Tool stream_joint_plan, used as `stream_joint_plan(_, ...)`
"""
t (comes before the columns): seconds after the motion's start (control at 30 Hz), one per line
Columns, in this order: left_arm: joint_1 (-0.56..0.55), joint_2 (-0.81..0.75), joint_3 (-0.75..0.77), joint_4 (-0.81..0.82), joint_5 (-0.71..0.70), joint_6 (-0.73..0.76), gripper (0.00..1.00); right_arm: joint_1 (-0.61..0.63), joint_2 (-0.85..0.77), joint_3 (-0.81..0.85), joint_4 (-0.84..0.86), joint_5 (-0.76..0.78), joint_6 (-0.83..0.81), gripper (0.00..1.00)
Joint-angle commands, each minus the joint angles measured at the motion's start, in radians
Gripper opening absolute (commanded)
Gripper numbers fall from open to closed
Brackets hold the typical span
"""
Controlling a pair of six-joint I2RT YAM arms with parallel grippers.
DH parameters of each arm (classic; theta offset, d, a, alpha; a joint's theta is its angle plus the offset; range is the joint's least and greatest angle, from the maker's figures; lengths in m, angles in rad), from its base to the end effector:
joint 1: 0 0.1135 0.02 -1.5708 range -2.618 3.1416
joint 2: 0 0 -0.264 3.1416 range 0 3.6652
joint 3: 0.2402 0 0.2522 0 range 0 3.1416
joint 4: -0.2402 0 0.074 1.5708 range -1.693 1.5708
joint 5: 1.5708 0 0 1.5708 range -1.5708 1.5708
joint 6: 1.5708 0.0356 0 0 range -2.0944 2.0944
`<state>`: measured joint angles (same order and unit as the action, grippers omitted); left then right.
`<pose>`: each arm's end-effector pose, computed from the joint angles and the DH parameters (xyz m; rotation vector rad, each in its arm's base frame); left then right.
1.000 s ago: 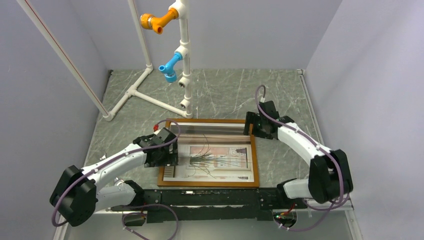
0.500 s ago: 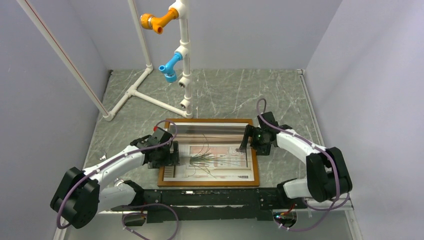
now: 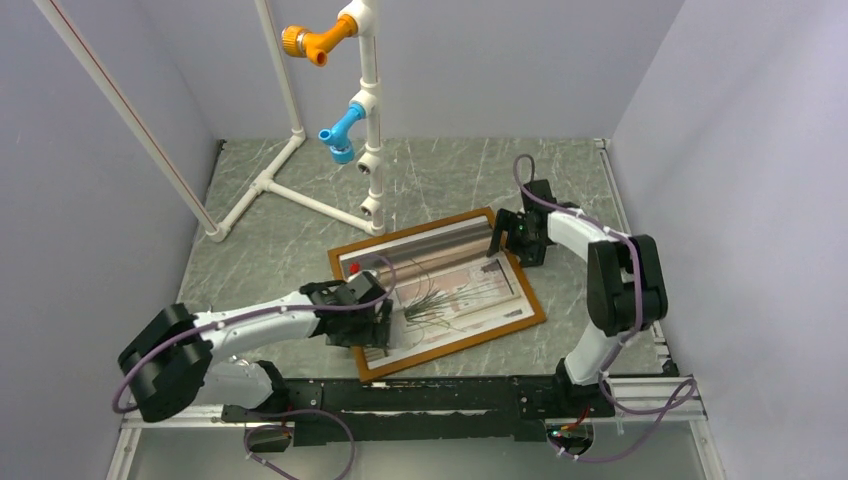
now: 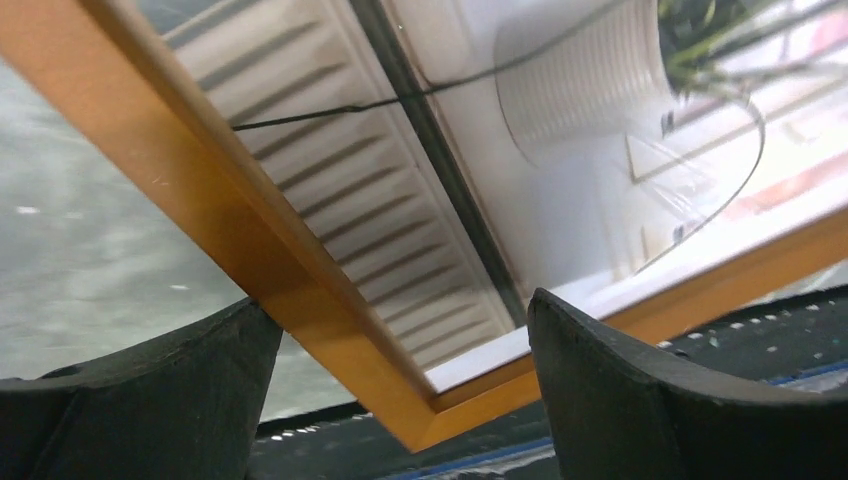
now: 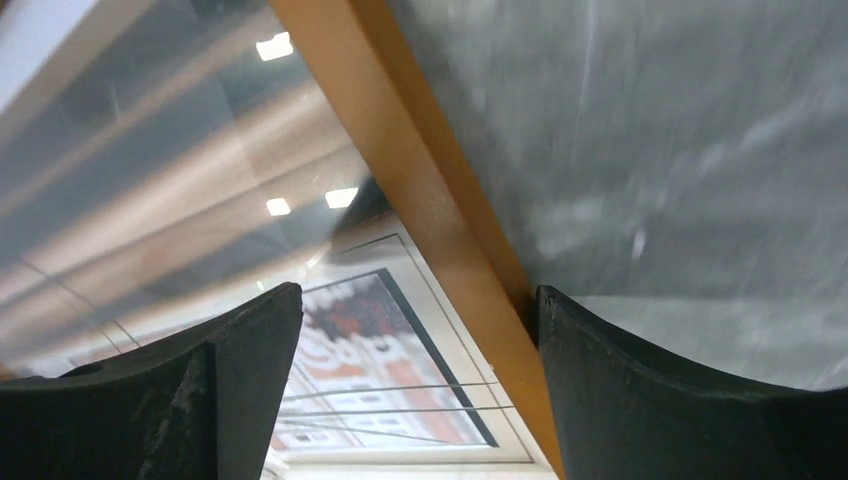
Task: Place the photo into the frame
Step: Adjust the photo frame at the center of the board.
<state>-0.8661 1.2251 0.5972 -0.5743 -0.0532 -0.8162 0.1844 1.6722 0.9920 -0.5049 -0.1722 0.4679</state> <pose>0.1333 -0.1538 0.1643 0.0567 2.8361 -0.3439 0.3095 0.0639 0.1677 0.3493 2.7818 0.4046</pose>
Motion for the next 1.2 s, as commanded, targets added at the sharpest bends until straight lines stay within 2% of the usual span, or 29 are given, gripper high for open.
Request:
stream_joint_plan(0.0, -0.128, 0.142, 0.089, 0.283, 0.107, -0.152, 0.93, 0.020, 0.115, 0.208, 0.049, -0.170, -0.018, 0.86)
stream_joint_plan(0.17, -0.197, 0.358, 0.260, 0.294, 0.081, -0.182, 0.94, 0.020, 0.255, 0.386, 0.010, -0.171, -0.046, 0.86)
stream_joint_plan(0.27, -0.221, 0.430, 0.327, 0.328, 0.093, -0.205, 0.94, 0.018, 0.279, 0.485, -0.044, -0.059, -0.070, 0.90)
stream_joint_plan(0.3, -0.226, 0.447, 0.336, 0.340, 0.093, -0.217, 0.94, 0.018, 0.275, 0.505, -0.060, -0.004, -0.069, 0.97)
stream_joint_plan(0.33, -0.229, 0.458, 0.343, 0.347, 0.089, -0.230, 0.94, 0.013, 0.264, 0.521, -0.073, 0.036, -0.069, 0.99)
stream_joint_plan(0.53, -0.247, 0.425, 0.325, 0.309, 0.056, -0.252, 0.99, -0.009, 0.128, 0.549, -0.157, 0.130, -0.072, 1.00)
stream_joint_plan(0.63, -0.246, 0.365, 0.300, 0.266, 0.002, -0.244, 0.99, -0.008, -0.002, 0.433, -0.162, 0.113, -0.056, 1.00)
stream_joint_plan(0.93, -0.248, 0.164, 0.276, 0.085, -0.085, -0.214, 0.99, -0.005, -0.446, -0.141, -0.139, 0.049, 0.088, 1.00)
stream_joint_plan(1.07, -0.247, 0.095, 0.337, -0.050, -0.133, -0.176, 0.99, -0.004, -0.532, -0.303, -0.155, 0.036, 0.161, 1.00)
stream_joint_plan(1.17, -0.246, 0.069, 0.398, -0.137, -0.173, -0.152, 0.99, 0.004, -0.563, -0.403, -0.104, 0.012, 0.201, 0.99)
